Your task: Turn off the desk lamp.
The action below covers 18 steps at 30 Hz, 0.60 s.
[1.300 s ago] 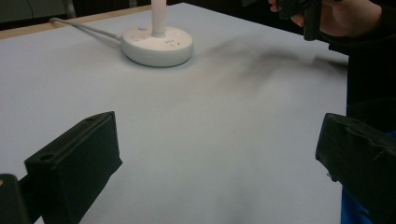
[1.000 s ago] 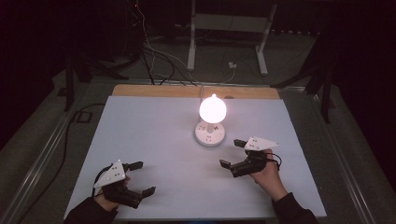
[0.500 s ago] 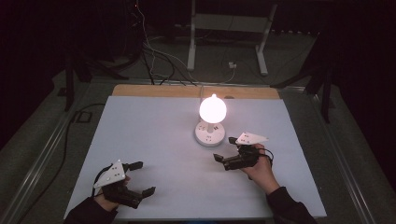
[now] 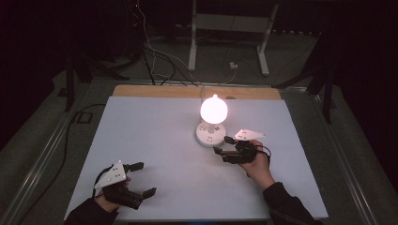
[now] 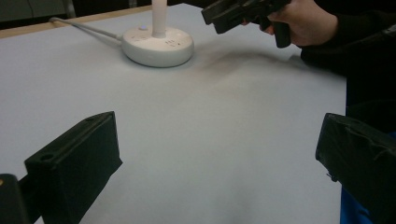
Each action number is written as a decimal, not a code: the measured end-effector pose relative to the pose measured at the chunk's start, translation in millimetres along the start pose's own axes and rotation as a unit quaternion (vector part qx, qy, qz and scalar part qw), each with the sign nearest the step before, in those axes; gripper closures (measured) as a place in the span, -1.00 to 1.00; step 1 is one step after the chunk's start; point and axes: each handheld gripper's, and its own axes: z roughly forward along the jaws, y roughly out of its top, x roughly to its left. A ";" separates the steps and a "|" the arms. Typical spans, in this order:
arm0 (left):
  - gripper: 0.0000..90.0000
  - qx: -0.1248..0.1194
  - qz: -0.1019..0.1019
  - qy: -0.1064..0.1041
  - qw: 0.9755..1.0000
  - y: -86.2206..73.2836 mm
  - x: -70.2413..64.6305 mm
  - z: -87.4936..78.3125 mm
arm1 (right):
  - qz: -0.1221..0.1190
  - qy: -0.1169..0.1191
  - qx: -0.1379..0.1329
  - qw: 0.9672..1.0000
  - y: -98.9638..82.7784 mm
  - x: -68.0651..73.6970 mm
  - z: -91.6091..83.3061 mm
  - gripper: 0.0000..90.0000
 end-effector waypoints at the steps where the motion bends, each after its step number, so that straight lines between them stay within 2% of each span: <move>1: -0.99 -0.001 0.000 0.000 1.000 0.1 0.0 0.0 | -0.001 -0.004 -0.001 1.000 0.2 -0.5 0.5 -0.07; 5: -0.99 0.000 0.000 0.000 1.000 0.0 0.0 -0.1 | 0.003 -0.015 -0.006 1.000 1.2 -2.3 1.5 0.22; 10: -0.99 0.000 -0.002 0.000 1.000 -0.1 0.3 -0.2 | 0.006 -0.019 -0.005 1.000 2.5 -4.9 3.1 0.34; 11: -0.99 0.000 0.000 -0.001 1.000 0.0 0.1 0.0 | 0.005 -0.025 -0.007 1.000 2.3 -6.9 4.3 0.44; 13: -0.99 -0.001 -0.001 -0.001 1.000 0.0 0.3 -0.1 | 0.006 -0.025 -0.005 1.000 2.3 -7.9 5.2 0.46; 18: -0.99 0.000 -0.003 -0.001 1.000 -0.1 0.5 0.2 | -0.007 -0.034 0.008 0.999 3.2 -12.8 9.5 0.72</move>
